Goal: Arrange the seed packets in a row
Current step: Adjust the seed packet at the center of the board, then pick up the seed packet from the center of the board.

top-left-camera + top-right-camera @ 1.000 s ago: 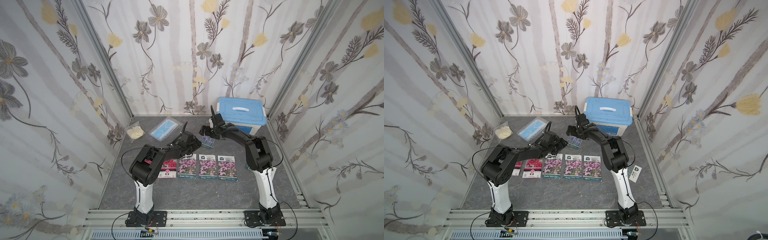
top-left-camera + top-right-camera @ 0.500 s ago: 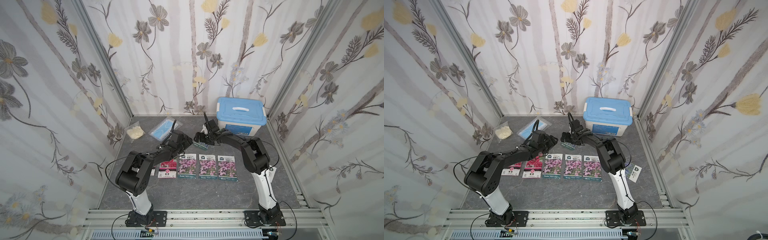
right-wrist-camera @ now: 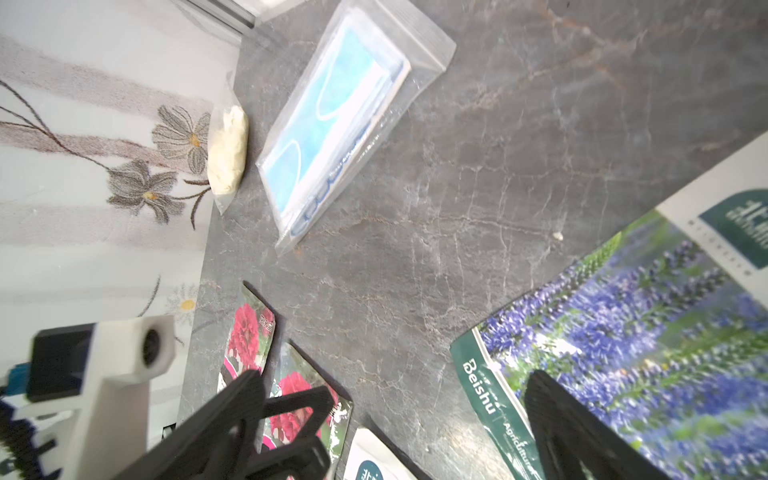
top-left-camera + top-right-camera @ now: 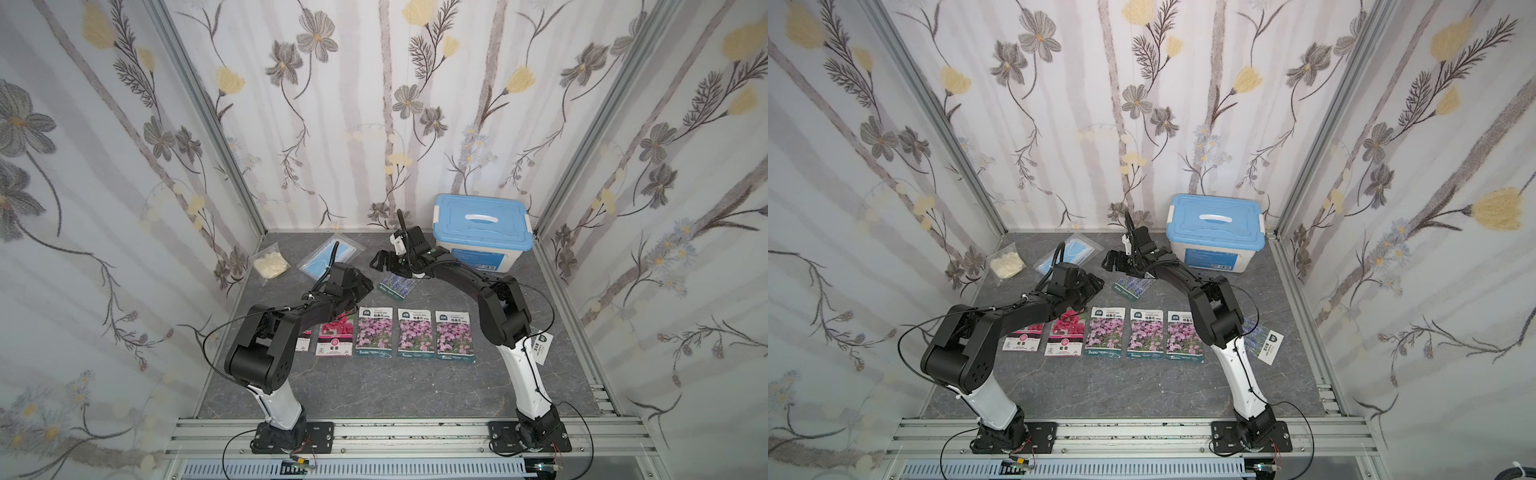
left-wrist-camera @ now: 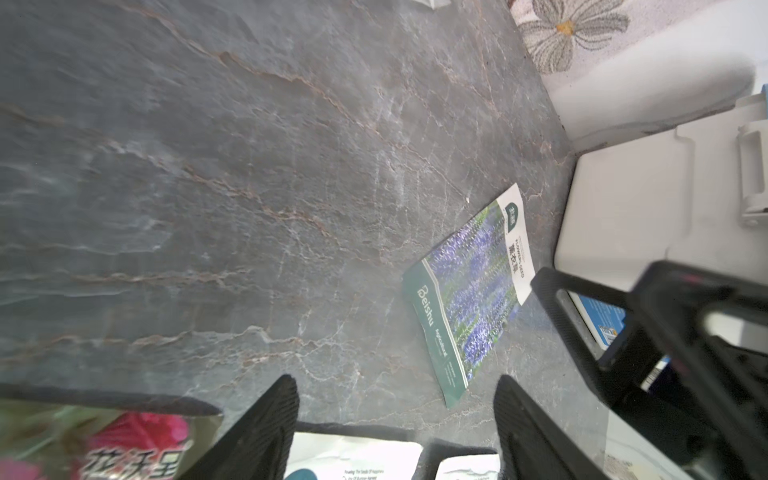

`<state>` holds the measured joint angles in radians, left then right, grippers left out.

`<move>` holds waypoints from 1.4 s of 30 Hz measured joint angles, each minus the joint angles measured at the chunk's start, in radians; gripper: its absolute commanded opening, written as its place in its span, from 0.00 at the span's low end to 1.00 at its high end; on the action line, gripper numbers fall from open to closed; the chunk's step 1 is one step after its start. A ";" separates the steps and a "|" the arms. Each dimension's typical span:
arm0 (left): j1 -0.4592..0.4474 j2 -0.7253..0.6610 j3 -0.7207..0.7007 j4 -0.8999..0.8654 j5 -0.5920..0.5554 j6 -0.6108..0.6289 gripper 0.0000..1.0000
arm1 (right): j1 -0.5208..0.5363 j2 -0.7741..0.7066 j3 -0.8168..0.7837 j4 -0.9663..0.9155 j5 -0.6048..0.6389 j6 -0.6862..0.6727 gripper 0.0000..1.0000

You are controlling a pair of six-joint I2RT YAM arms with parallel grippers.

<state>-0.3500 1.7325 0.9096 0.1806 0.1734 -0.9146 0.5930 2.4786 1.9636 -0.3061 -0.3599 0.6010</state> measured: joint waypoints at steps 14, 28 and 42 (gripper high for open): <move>-0.045 0.145 0.095 0.106 0.162 0.021 0.76 | -0.049 0.037 0.029 -0.177 0.190 -0.154 0.99; -0.061 0.222 0.146 0.097 0.173 0.021 0.76 | -0.045 0.055 -0.006 -0.164 0.125 -0.115 0.99; -0.090 0.266 0.171 0.124 0.116 -0.033 0.67 | -0.051 0.055 -0.058 -0.072 0.083 -0.051 1.00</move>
<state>-0.4404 1.9980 1.0805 0.3042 0.2890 -0.9478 0.5423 2.5336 1.9060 -0.3779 -0.2771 0.5495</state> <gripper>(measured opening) 0.686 0.994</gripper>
